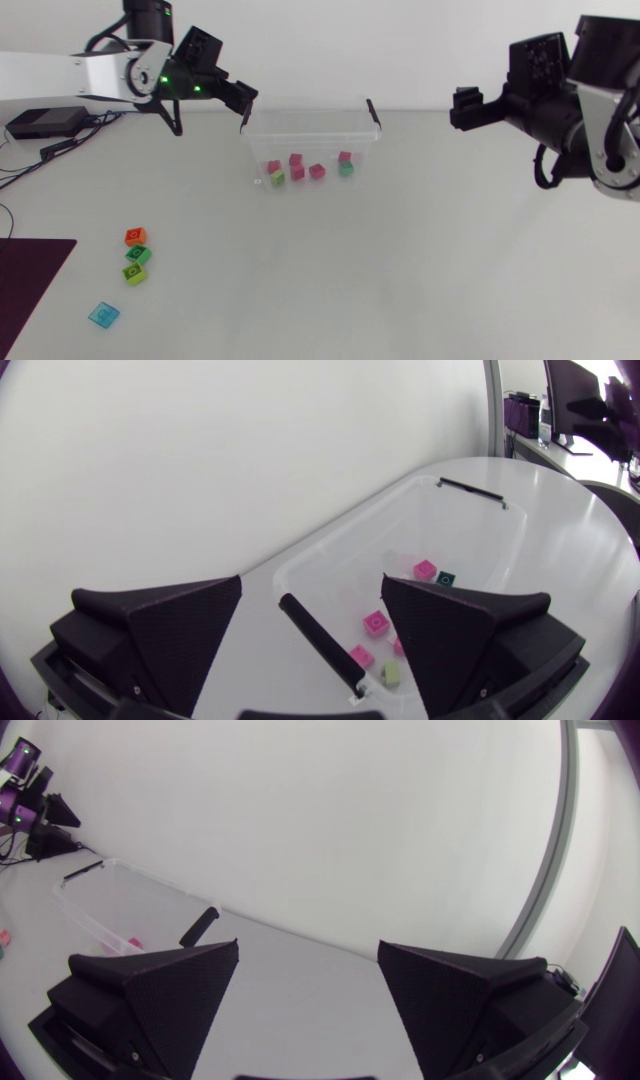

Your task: Pick up the duplo bricks and place them in the container

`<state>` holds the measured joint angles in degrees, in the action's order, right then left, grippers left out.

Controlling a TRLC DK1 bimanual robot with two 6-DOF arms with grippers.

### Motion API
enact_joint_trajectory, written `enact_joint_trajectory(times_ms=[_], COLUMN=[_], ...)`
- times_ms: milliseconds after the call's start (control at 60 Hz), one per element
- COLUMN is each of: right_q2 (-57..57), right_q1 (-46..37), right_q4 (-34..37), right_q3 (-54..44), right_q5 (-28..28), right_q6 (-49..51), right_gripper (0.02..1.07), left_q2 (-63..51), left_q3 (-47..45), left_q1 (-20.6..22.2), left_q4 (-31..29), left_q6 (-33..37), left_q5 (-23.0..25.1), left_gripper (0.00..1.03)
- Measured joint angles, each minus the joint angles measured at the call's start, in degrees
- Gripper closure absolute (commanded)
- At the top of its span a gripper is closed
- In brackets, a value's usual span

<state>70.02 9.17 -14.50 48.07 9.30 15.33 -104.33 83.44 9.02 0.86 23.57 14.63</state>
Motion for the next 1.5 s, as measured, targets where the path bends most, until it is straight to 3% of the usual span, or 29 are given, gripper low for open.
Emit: enact_joint_trajectory(times_ms=[300,467,633,900,1300,1383,1500], right_q2=[-5.5,-9.4,-13.7,-23.0,-39.9,-49.0,-62.9], right_q1=[-6.6,-7.9,-9.4,-11.9,-12.0,-12.0,-12.0], right_q4=[-2.1,-4.9,-6.4,-10.7,-11.5,-10.2,0.8], right_q3=[-13.1,-19.2,-23.6,-32.9,-42.1,-45.8,-47.1], right_q5=[0.0,0.0,0.0,0.0,0.0,0.0,0.0], right_q6=[-3.2,-3.2,-3.2,-3.2,-2.9,-2.1,-1.8], right_gripper=[0.06,0.06,0.06,0.06,0.07,0.07,0.07], left_q2=[13.0,16.3,19.8,20.4,17.2,16.2,16.0], left_q3=[-20.3,-28.2,-32.4,-39.6,-45.2,-46.5,-47.0], left_q1=[-7.7,-13.2,-16.2,-23.2,-28.4,-29.9,-32.9], left_q4=[9.8,11.6,12.4,13.8,20.9,20.9,20.5], left_q6=[0.0,0.0,0.0,2.0,6.1,8.3,12.5], left_q5=[0.0,0.9,1.9,7.2,8.3,9.3,12.0], left_gripper=[0.05,0.05,0.05,0.05,0.05,0.05,0.05])
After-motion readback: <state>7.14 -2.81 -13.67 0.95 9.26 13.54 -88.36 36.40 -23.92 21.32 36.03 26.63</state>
